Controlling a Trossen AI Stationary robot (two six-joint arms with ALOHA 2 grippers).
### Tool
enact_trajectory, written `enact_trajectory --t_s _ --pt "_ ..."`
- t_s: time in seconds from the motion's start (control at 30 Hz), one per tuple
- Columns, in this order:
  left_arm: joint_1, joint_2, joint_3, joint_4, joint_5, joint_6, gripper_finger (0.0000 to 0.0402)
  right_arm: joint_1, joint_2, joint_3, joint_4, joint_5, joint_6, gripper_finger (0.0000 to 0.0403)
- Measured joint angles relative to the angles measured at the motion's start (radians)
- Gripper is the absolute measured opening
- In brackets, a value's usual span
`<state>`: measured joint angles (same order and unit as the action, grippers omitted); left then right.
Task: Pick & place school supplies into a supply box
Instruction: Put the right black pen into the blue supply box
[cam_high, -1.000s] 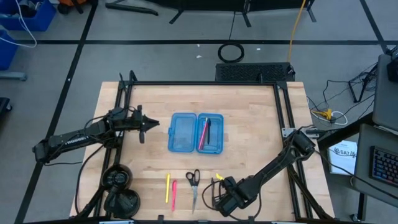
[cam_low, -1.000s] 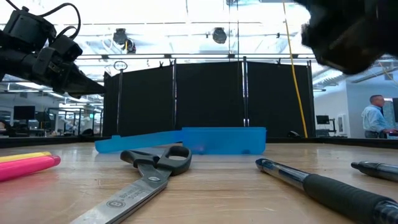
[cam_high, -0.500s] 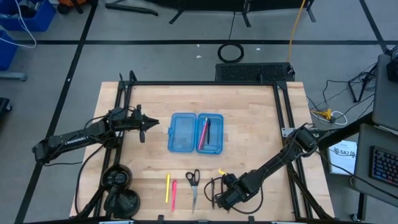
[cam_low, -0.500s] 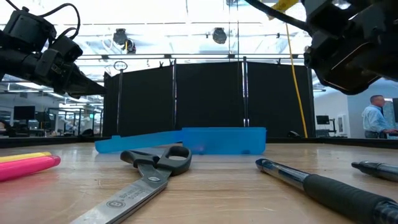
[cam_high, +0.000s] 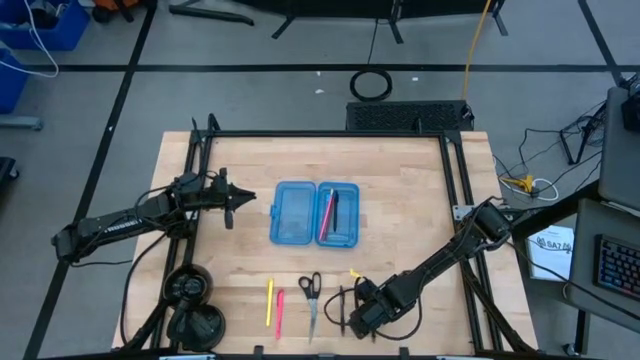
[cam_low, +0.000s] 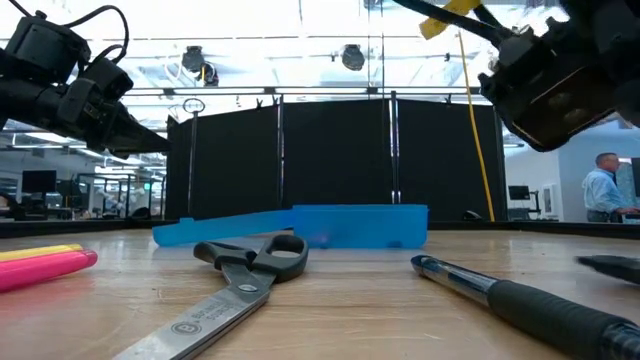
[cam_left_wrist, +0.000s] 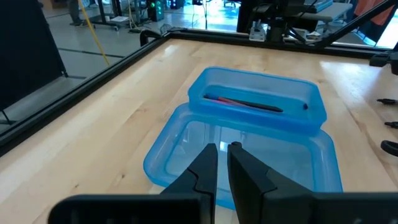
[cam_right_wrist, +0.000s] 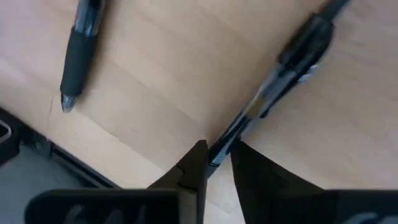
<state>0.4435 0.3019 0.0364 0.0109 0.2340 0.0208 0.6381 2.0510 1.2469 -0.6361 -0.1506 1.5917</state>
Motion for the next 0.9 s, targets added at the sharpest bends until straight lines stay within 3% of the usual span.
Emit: enact_trajectory --t_s 0.3,0.5,0.77,0.9 --pt "0.0 0.0 0.0 0.0 0.0 0.0 0.0042 -0.021 0.0 -0.002 0.023 0.002 -0.166 0.0013" --pt "0.0 0.0 0.0 0.0 0.0 0.0 0.0042 -0.053 -0.031 -0.014 0.093 0.005 -0.22 0.0012" --pt "0.0 0.0 0.0 0.002 -0.01 0.007 0.0042 -0.051 -0.181 -0.016 0.042 0.262 -0.205 0.0004" --pt "0.0 0.0 0.0 0.001 -0.01 0.006 0.0042 -0.054 -0.217 -0.02 0.036 0.312 -0.201 0.0005"
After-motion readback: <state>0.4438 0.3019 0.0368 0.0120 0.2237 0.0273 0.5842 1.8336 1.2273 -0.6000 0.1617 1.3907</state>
